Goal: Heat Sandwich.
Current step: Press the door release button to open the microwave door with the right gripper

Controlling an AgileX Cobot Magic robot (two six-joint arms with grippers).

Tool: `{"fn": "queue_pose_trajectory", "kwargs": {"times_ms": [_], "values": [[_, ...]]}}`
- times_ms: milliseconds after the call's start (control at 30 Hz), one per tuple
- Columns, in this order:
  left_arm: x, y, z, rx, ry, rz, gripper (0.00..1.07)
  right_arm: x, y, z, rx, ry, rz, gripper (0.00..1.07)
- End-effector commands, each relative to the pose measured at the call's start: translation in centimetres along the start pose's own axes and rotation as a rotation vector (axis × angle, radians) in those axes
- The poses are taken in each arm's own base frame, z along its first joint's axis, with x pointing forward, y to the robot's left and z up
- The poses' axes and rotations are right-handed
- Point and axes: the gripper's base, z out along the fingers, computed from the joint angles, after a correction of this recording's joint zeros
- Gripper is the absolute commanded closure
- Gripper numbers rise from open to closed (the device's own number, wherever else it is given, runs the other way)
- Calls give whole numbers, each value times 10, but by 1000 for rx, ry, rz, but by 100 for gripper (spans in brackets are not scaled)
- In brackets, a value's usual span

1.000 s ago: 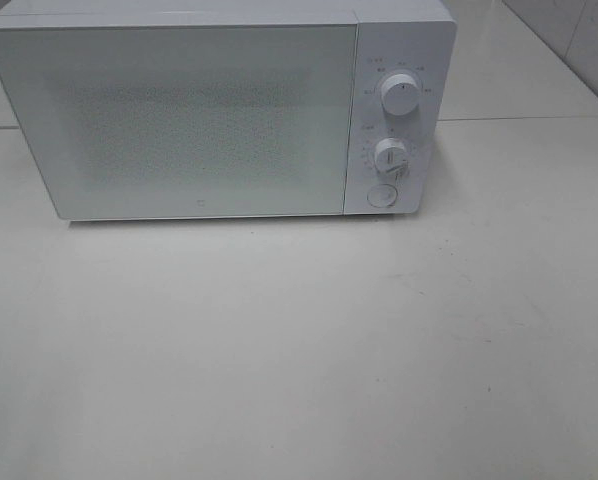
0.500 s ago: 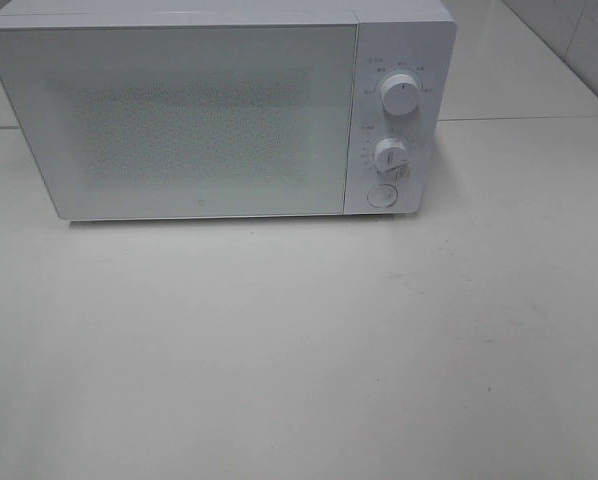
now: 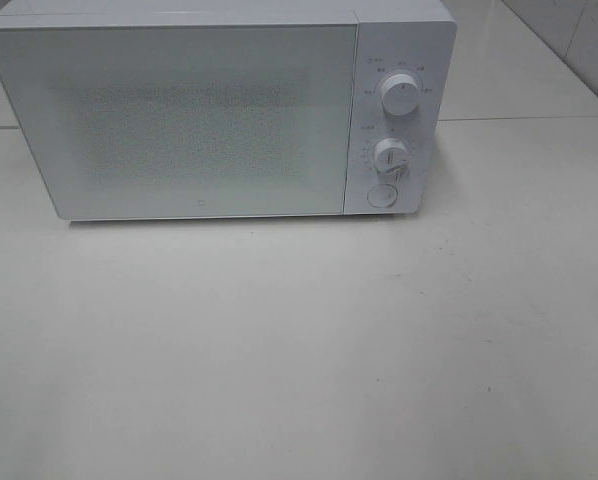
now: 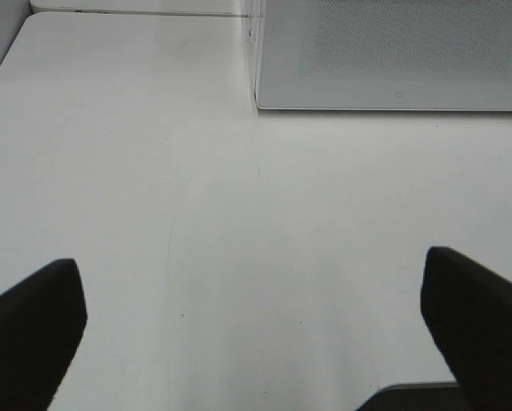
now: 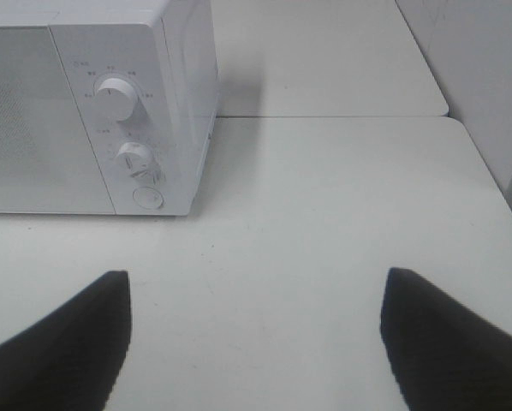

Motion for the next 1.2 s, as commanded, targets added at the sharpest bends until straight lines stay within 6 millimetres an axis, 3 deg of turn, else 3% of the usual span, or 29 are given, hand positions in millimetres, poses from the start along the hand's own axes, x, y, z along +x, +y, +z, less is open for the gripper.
{"fn": "queue_pose_trajectory", "kwargs": {"times_ms": [33,667,1067,1200], "values": [[0,-1,-2,7,-27,-8,7,-7,0,7,4,-24,13,31],[0,-1,-2,7,-27,-8,7,-35,0,96,8,-8,26,31],[0,-1,-2,7,-27,-8,7,-37,-1,151,9,-44,23,31],[0,-1,-2,7,-27,-8,7,-29,-1,169,5,-134,17,31]]}}
